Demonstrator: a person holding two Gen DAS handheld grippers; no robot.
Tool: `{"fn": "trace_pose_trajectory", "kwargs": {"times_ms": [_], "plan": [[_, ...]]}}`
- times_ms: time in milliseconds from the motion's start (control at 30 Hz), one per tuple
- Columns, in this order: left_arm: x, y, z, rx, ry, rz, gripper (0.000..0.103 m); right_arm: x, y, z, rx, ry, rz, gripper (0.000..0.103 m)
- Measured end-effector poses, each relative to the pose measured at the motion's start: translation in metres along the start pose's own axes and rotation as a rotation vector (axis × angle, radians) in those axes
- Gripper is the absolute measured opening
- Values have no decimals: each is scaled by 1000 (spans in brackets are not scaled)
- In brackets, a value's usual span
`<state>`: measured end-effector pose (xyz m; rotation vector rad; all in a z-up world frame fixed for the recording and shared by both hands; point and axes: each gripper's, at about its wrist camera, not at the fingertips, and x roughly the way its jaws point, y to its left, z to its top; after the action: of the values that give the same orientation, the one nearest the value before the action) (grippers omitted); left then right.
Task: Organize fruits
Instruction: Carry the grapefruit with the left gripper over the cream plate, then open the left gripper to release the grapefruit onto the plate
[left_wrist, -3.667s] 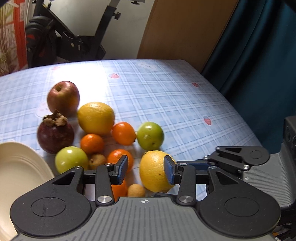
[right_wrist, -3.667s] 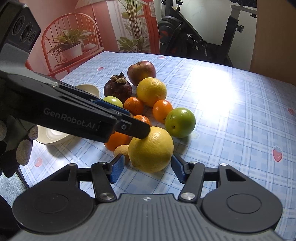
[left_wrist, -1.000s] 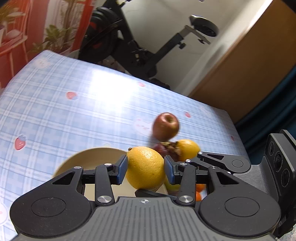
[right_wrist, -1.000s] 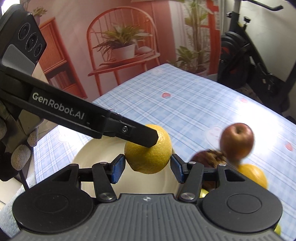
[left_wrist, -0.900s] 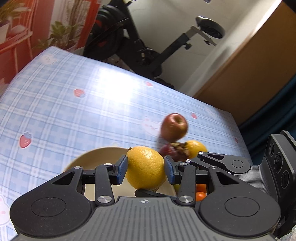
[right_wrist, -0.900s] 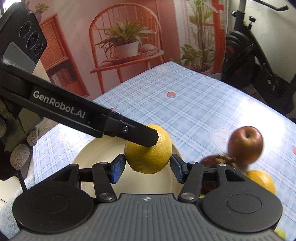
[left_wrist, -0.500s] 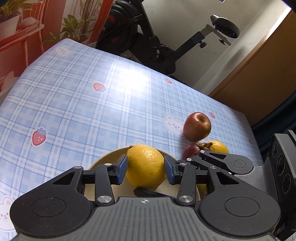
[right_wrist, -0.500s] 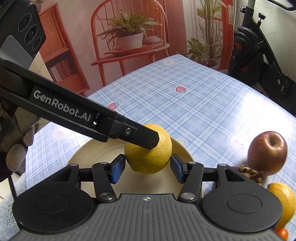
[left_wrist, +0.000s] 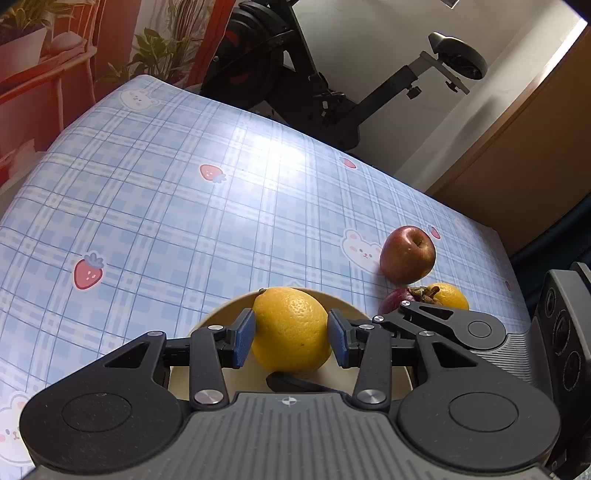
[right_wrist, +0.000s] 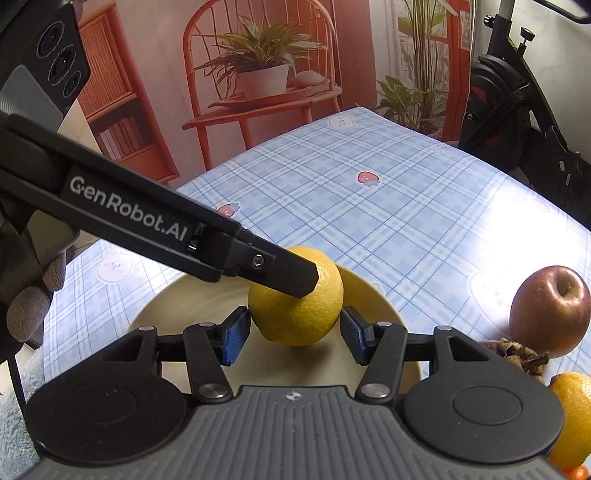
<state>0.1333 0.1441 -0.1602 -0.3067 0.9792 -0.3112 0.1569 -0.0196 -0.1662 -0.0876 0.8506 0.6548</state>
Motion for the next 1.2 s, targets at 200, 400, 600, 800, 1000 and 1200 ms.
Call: {"fn": "trace_pose_trajectory", "kwargs": {"times_ms": [200, 400, 600, 800, 1000, 1200], "plan": [[1, -3, 0, 12, -5, 15, 46, -11, -1, -4, 5, -14, -12, 57], [1, -8, -2, 26, -15, 34, 46, -37, -11, -20, 43, -53, -34, 57], [1, -13, -4, 50, -30, 63, 46, -70, -24, -42, 117, -119, -79, 57], [-1, -19, -7, 64, -39, 93, 46, -108, -35, -69, 177, -184, -137, 58], [-6, -28, -11, 81, -61, 132, 46, -144, -44, -86, 214, -242, -187, 58], [-18, -59, -17, 141, -115, 127, 46, -170, -50, -105, 225, -270, -237, 58]]}}
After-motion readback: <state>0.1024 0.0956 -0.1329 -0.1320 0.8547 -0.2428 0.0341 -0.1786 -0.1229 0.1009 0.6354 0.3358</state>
